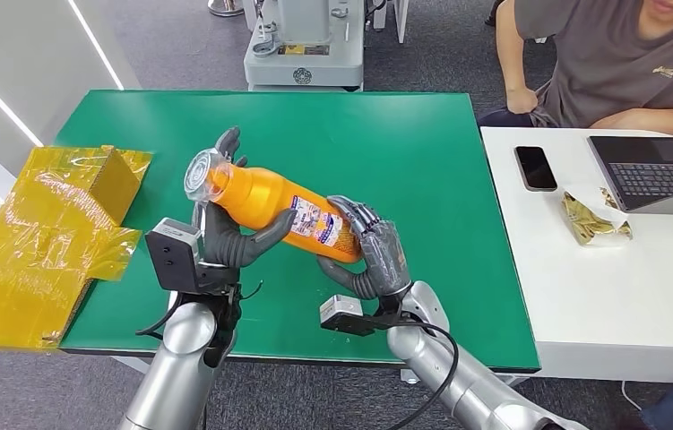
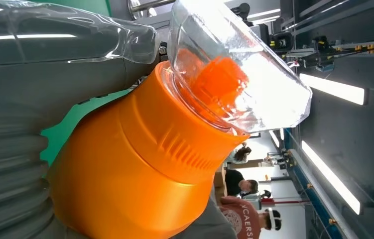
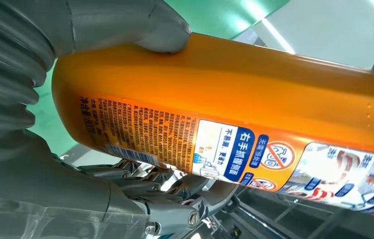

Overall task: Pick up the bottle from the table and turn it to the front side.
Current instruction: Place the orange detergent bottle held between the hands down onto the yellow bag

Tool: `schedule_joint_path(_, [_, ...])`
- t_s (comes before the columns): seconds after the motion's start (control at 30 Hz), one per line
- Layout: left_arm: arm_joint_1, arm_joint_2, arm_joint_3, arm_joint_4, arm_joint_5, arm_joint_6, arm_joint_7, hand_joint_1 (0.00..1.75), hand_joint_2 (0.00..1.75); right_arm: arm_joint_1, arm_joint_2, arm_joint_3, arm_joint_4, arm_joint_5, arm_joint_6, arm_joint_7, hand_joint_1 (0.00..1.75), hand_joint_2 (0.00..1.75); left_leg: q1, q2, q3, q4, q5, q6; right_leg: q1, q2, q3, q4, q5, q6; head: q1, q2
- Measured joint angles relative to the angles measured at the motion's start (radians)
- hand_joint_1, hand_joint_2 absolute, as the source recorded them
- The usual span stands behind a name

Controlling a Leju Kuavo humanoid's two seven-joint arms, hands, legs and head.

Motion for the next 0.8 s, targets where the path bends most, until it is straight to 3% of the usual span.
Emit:
schedule_joint_path(0.07, [-0.007,-0.003,-0.002,0.012,0.001,-0.002,0.001,0.0,1.75,-0.001,0.001,0.001,0.009,-0.001,-0.001,0.001,1.75,1.75,0.0,0.0,0.0,0.0,0.0,0.0,0.0,0.0,0.0,0.0,0.0,0.0,0.0,0.0])
schedule_joint_path(0.2, [-0.018,-0.009,-0.008,0.037,0.004,-0.007,0.003,1.75,1.75,-0.004,0.001,-0.001,0.024,0.004,-0.002,0.004,1.75,1.75,0.0,0.0,0.0,0.0,0.0,0.0,0.0,0.0,0.0,0.0,0.0,0.0,0.0,0.0])
schedule_joint_path(0.5, [-0.022,-0.02,-0.027,0.063,0.014,-0.029,0.006,1.75,1.75,0.023,-0.001,-0.066,-0.003,0.097,-0.004,0.01,1.75,1.75,0.0,0.0,0.0,0.0,0.0,0.0,0.0,0.001,0.0,0.0,0.0,0.0,0.0,0.0])
schedule_joint_path(0.8, [-0.032,-0.023,-0.03,0.071,0.023,-0.032,0.016,1.75,1.75,0.044,-0.002,-0.093,-0.027,0.108,-0.004,0.007,1.75,1.75,0.0,0.001,0.0,0.0,0.0,0.0,0.0,0.001,-0.001,0.0,0.0,0.0,0.0,0.0])
